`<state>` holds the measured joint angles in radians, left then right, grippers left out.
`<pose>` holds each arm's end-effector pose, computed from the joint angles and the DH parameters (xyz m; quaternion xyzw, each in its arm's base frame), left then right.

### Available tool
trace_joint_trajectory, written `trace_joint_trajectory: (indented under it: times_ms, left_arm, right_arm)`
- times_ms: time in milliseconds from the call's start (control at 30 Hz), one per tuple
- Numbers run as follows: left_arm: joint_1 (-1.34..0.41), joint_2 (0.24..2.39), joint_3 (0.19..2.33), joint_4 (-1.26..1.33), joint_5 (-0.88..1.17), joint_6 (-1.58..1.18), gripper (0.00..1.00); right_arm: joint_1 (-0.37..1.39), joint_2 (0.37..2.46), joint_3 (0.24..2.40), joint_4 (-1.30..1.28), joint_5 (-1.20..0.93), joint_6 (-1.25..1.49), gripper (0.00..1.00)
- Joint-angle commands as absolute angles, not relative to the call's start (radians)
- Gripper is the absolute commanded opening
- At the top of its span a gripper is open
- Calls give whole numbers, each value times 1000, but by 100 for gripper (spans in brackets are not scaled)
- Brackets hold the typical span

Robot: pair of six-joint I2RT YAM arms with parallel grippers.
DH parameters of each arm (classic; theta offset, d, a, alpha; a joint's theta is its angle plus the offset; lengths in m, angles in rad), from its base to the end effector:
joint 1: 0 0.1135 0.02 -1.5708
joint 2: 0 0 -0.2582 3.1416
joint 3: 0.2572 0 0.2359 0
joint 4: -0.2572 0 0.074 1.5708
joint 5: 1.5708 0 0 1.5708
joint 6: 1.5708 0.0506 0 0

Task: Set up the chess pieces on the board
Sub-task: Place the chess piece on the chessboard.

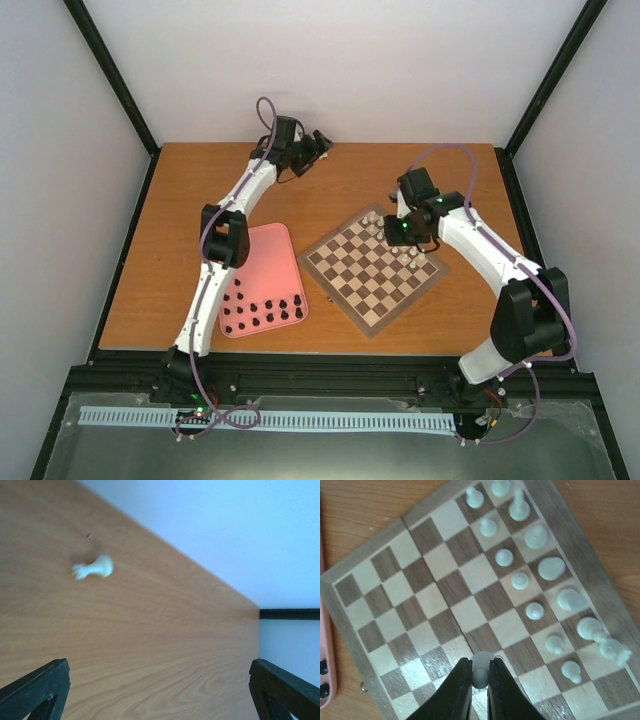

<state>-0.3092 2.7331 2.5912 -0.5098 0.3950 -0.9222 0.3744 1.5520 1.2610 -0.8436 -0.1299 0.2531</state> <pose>0.5535 -0.1972 0.1700 -0.1822 0.8641 -0.3948 0.2535 0.2800 0.1170 0.2511 -0.0731 0.9716 0.1269 0.1858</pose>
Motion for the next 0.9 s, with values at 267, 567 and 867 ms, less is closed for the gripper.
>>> trace_joint_trajectory:
  times_ms: [267, 567, 867]
  left_arm:
    - [-310, 2790, 2648, -172, 335, -950, 100]
    - [-313, 2855, 2664, -45, 381, -945, 100]
    - [-313, 2886, 2662, -23, 394, -924, 100]
  right_arm:
    - [288, 1508, 1189, -872, -117, 265, 10]
    - [261, 1505, 1163, -904, -91, 270, 10]
    - [223, 1459, 1097, -953, -79, 279, 10]
